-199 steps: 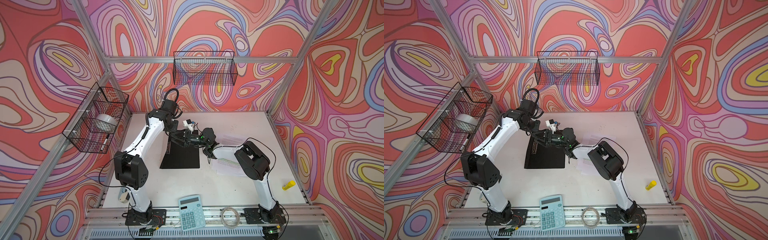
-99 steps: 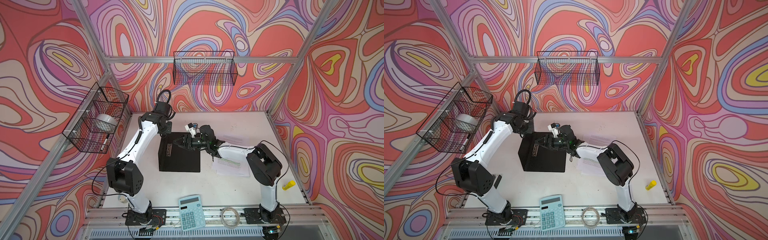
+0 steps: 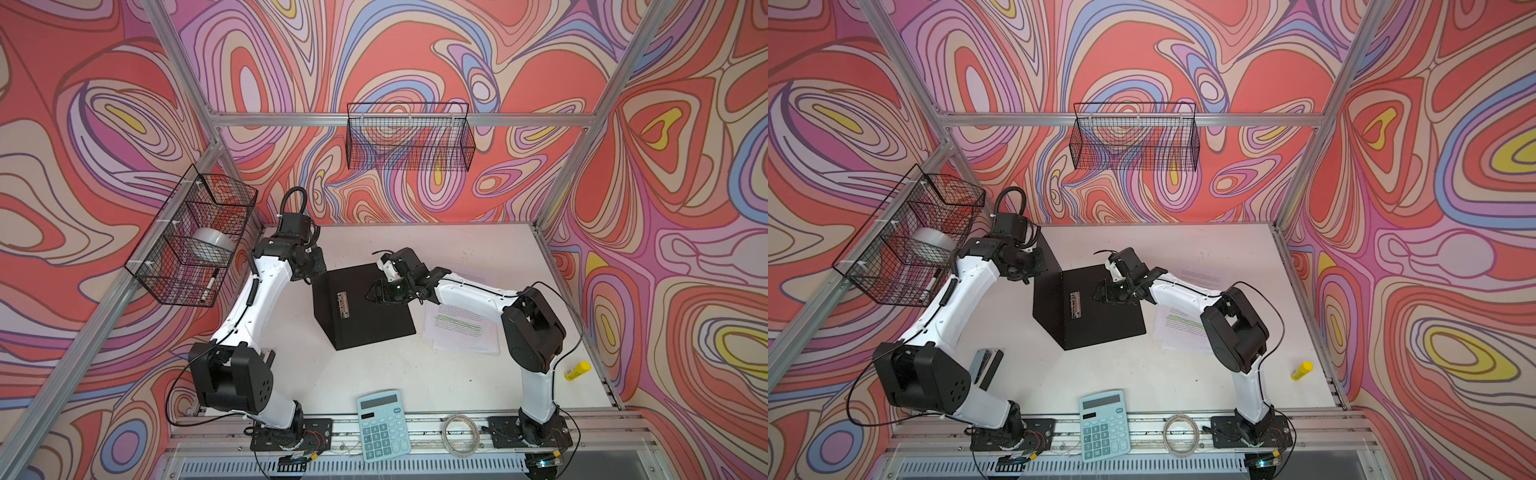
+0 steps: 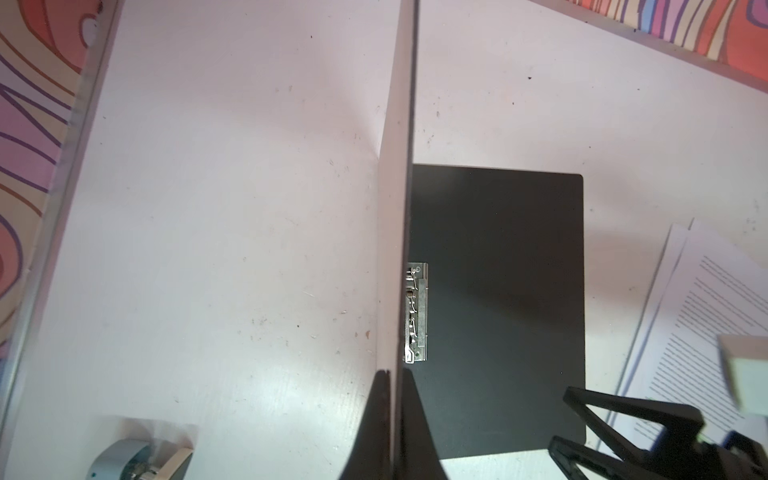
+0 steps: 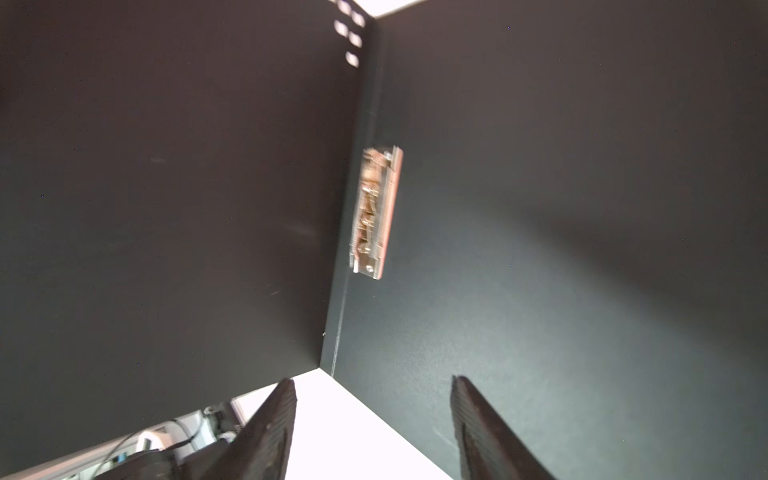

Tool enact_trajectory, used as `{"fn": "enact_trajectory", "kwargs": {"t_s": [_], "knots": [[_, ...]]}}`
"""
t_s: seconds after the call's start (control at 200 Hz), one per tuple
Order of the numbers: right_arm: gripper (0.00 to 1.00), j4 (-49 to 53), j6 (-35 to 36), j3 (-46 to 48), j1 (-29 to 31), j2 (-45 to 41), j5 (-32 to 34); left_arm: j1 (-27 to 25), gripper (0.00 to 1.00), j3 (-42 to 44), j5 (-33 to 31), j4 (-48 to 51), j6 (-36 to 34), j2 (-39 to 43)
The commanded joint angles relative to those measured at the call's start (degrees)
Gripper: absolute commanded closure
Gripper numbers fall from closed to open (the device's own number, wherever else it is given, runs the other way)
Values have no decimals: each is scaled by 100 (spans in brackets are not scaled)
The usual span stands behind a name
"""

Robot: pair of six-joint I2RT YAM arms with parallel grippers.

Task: Put the files into the folder
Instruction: 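Swing the cover farther open with left gripper while right gripper holds back, then hold the cover upright with left gripper while right gripper reaches the metal clip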

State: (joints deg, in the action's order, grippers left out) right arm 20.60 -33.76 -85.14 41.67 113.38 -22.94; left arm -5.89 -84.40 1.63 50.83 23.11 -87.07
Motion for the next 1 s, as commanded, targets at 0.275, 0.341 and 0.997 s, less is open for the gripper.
{"fn": "enact_trajectory", "kwargs": {"t_s": [0.275, 0.341, 0.997], "knots": [[41, 1095, 737, -238, 84, 96, 378, 18, 100, 126, 513, -129, -129, 40], [41, 1047, 721, -256, 90, 88, 290, 18, 100, 120, 529, -139, -252, 52], [61, 1354, 700, -1591, 489, 1439, 173, 18, 100, -59, 573, 67, -729, 13]]}}
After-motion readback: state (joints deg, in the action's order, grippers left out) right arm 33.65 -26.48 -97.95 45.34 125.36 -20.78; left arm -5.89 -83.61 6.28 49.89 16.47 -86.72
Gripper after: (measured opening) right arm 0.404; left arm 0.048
